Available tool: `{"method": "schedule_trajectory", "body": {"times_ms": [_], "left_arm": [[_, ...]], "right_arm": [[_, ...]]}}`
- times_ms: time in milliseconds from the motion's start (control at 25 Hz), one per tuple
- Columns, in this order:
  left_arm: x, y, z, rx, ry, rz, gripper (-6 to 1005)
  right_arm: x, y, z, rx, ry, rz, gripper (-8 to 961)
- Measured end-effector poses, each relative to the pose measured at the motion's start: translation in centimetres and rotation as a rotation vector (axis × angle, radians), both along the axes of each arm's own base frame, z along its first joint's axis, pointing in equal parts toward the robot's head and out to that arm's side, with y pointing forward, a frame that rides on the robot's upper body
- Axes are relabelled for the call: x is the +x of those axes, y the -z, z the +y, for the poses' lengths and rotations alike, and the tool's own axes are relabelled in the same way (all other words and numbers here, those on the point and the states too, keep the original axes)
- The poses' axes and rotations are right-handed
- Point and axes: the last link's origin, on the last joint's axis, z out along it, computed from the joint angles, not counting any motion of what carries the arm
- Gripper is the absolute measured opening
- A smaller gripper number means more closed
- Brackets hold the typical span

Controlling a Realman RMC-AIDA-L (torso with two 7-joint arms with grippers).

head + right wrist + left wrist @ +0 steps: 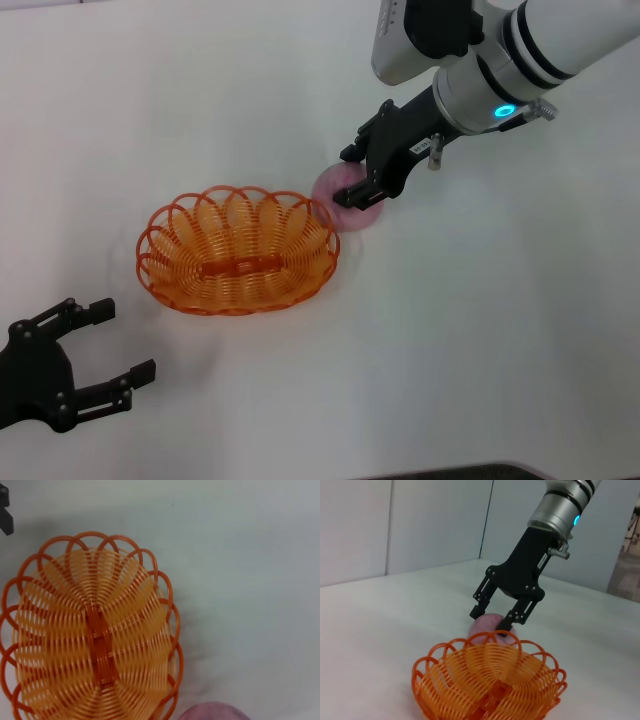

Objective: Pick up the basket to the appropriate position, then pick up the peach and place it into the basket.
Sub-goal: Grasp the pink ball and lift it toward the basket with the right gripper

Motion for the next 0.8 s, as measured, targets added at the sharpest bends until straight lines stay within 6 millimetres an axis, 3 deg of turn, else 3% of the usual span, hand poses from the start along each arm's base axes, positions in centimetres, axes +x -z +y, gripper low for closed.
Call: {"method": "schedule_trajectory", "body": {"times_ms": [320,560,680,800], "left_arm": [[0.01,-0.05,-0.08,0.0,0.0,-0.004,891],[0.05,-0.05,-0.01,0.0,0.002,-0.004,891],[0.05,-0.05,-0.02,0.0,0.002,-0.005,891],[0.05,-0.05,-0.03,-0.001,-0.001,-0.006,891]], "right_arm": [[0.03,0.1,-0.1,-0.01,0.003,-0.007,574],[0.22,0.1,-0.19,-0.01,0.008,-0.008,366],[0.31,0.1,-0.22,-0.01,0.011,-0.008,208],[0.31,0.09,-0.22,-0.009,0.011,-0.008,191]]}}
